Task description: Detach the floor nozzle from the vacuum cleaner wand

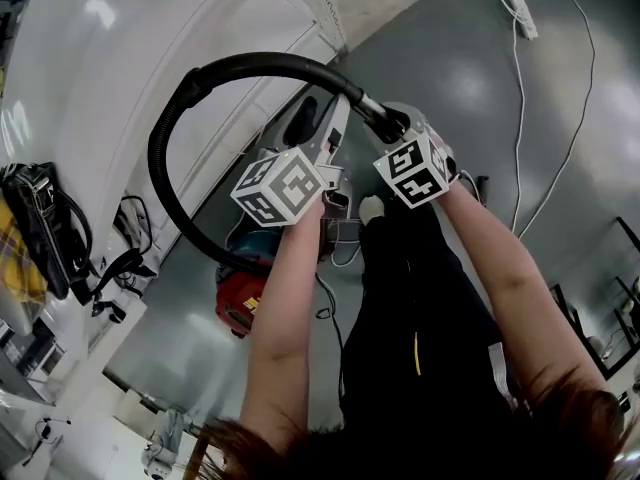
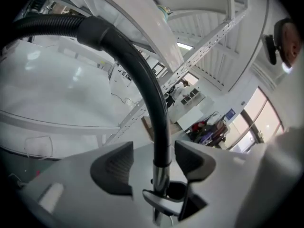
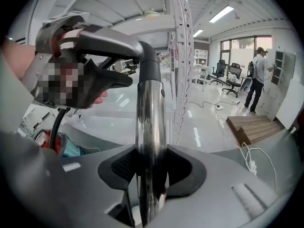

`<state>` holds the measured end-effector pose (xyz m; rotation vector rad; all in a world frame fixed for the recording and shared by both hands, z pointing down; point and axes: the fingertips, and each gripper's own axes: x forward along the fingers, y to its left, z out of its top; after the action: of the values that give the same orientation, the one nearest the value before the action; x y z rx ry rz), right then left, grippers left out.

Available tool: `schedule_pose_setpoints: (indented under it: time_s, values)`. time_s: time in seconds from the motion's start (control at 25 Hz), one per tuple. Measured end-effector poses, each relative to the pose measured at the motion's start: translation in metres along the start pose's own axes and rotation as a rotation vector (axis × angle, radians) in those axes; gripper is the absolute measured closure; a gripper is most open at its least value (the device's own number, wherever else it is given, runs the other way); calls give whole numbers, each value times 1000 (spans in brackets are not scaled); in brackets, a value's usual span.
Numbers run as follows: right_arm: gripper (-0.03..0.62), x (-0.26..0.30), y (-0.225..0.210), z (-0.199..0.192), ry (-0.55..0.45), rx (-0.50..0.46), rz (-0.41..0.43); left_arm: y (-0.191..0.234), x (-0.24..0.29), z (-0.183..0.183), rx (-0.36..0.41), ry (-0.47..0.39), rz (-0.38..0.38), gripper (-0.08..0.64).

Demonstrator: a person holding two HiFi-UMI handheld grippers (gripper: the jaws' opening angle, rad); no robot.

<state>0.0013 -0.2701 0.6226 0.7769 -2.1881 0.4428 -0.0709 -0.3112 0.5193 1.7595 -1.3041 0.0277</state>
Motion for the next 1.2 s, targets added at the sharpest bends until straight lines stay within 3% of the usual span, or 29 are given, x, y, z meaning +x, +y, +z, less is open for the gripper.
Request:
schedule_pose_setpoints:
  time_s: [0.12,0.44,0.6,0.72,0.84,1.08,1.2]
  values:
    - [436,-11,3,0,-17,-1,6,-8,5,5,3,-13,4,273]
    - [434,-24,0,0,-52,-3,20,-24,15,11,46,-10,-28,270]
    - [434,-28,4,0,-71,-8,30,-31,19,17,7,-45,-64,272]
    - [434,-28,6,-2,-67,-5,28,-39,19,18,45,-46,-98,390]
    - [434,-25,7,-1,-73,-10,40,-39,20,18,43,-32,-115,406]
    - [434,-17,7,-3,-40,-12,20,-28,24,18,47,20,-32,403]
    - [434,-18,8,-1,-62,-21,24,-27,23,18,40,38,-30,405]
